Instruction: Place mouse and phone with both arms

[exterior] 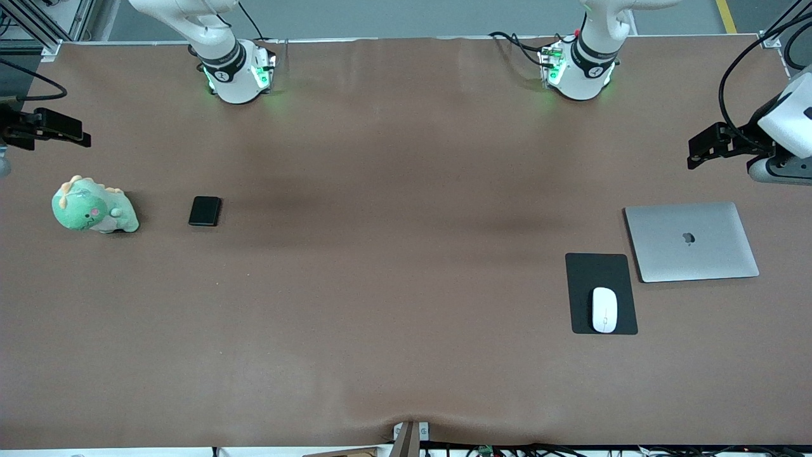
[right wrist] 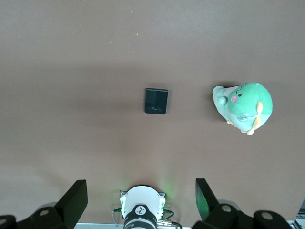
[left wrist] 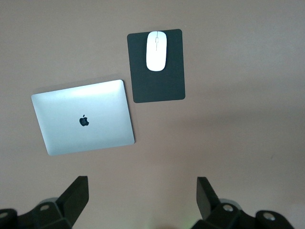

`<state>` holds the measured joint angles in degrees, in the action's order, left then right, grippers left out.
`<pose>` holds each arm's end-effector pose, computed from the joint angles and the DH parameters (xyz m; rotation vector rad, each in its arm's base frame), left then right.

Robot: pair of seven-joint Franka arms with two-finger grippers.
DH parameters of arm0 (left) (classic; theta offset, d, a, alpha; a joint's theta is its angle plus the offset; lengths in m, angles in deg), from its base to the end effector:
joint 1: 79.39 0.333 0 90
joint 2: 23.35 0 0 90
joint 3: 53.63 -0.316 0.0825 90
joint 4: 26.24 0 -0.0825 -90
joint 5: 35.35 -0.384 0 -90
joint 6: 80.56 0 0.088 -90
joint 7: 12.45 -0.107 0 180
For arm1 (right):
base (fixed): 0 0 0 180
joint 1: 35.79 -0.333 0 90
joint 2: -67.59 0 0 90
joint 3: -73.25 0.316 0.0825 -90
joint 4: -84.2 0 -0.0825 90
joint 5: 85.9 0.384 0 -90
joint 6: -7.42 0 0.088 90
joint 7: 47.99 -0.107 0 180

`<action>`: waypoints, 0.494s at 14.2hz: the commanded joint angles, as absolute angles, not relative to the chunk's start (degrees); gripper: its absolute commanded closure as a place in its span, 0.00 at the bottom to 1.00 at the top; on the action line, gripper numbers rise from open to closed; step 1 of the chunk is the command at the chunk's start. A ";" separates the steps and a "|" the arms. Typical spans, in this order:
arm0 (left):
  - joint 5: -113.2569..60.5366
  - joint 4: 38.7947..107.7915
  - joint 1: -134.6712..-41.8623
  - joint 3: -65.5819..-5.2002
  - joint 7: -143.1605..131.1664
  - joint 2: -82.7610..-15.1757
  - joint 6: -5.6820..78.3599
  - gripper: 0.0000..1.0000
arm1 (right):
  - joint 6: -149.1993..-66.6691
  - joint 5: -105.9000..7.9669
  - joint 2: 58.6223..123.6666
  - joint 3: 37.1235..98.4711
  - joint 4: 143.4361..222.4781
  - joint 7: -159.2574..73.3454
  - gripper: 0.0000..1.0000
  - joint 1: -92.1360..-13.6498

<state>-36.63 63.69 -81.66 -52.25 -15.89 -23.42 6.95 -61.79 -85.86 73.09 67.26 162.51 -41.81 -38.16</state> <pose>0.5492 -0.0325 0.6207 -3.1126 0.1921 0.0677 0.5424 -0.0309 0.6376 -3.1032 -0.0683 0.3966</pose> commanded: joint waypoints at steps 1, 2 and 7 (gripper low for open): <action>-37.55 63.14 -81.59 -52.13 -16.84 -23.17 6.89 0.00 | -64.55 -86.87 69.10 66.13 167.85 -42.63 0.00 -38.87; -37.46 63.05 -81.50 -52.13 -16.84 -23.26 6.89 0.00 | -66.82 -86.87 67.00 66.04 171.00 -42.54 0.00 -38.96; -37.37 62.79 -81.50 -52.22 -16.84 -23.26 6.89 0.00 | -70.88 -86.87 64.08 65.95 175.34 -42.54 0.00 -38.78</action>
<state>-36.63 63.47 -81.64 -52.26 -15.89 -23.41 6.95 -69.28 -86.17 66.58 66.25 172.49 -41.87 -38.20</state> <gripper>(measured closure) 0.000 0.000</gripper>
